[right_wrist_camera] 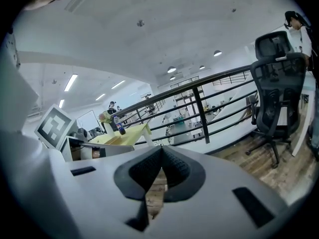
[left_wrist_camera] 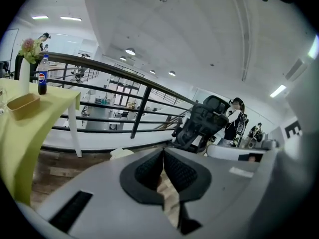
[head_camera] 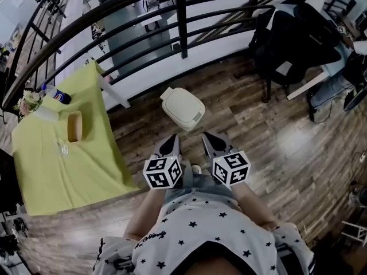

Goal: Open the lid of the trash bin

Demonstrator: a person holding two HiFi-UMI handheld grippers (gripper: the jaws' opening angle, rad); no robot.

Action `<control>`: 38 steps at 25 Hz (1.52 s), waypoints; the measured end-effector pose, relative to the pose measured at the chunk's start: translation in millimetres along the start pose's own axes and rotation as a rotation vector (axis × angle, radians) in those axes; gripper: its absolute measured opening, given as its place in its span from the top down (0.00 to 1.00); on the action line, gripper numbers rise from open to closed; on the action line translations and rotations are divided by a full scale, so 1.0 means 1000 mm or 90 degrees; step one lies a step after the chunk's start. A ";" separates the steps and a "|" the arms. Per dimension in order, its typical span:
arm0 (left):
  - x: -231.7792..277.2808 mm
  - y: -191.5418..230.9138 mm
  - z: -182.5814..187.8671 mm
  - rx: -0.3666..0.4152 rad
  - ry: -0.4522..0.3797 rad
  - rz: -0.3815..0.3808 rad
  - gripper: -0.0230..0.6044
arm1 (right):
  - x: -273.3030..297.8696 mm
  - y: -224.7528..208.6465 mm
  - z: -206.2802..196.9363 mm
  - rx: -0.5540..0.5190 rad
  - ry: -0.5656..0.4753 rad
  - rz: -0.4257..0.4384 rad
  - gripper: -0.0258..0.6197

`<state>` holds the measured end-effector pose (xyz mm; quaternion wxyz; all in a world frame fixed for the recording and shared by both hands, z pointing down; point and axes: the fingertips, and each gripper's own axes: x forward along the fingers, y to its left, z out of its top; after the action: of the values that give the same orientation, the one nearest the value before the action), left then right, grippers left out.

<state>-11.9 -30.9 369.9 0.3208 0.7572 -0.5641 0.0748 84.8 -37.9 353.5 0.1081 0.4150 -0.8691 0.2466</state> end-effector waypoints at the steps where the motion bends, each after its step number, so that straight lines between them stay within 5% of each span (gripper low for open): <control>1: 0.002 0.002 -0.001 -0.004 0.002 0.004 0.94 | 0.004 -0.002 -0.003 0.001 0.005 0.001 0.97; 21: 0.100 0.069 -0.017 -0.033 0.055 0.028 0.94 | 0.102 -0.079 -0.033 -0.001 0.056 -0.047 0.97; 38: 0.194 0.123 -0.058 -0.054 0.128 0.037 0.94 | 0.199 -0.159 -0.107 0.020 0.130 -0.093 0.97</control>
<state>-40.1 -173.3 557.1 0.4051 0.7148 -0.5537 0.1355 80.1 -200.2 576.4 0.2074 0.4514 -0.8171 0.2925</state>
